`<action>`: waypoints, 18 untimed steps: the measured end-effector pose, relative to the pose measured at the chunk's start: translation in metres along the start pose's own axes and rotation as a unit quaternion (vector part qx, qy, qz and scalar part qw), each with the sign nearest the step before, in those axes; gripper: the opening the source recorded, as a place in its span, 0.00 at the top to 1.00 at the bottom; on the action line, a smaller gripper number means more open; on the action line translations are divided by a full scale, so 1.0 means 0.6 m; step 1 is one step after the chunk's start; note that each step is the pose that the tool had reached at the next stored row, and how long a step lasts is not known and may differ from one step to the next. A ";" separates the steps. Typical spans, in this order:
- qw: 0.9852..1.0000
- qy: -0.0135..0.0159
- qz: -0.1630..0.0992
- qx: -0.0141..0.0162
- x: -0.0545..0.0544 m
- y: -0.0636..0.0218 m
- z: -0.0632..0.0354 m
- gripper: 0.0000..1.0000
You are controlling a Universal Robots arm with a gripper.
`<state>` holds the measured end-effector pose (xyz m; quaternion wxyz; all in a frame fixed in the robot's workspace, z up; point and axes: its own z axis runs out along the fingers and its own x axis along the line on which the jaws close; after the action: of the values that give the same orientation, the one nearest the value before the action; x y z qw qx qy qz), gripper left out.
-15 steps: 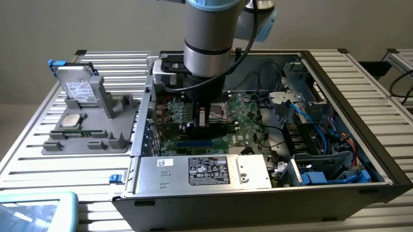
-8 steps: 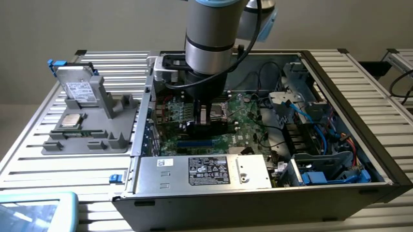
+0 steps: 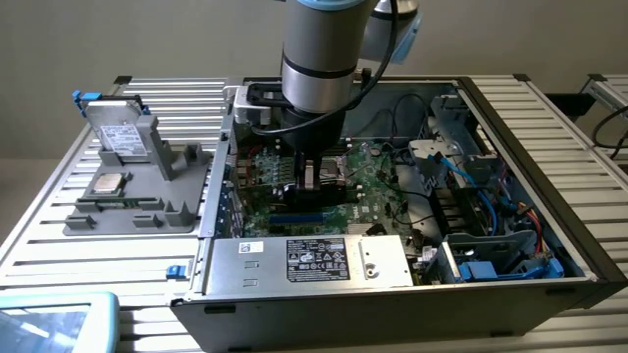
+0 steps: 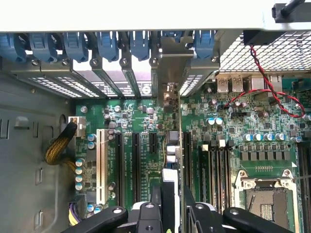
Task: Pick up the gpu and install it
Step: 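Insert the gpu into the slot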
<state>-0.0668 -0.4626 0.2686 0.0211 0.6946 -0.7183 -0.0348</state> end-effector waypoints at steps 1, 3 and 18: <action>1.000 0.000 0.000 0.000 0.000 0.000 0.000 0.73; 1.000 0.000 0.000 0.000 0.000 0.000 0.000 0.73; 0.999 0.003 -0.003 -0.039 0.006 -0.040 -0.027 0.73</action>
<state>-0.0414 -0.4671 0.2826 0.0502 0.6953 -0.7143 -0.0611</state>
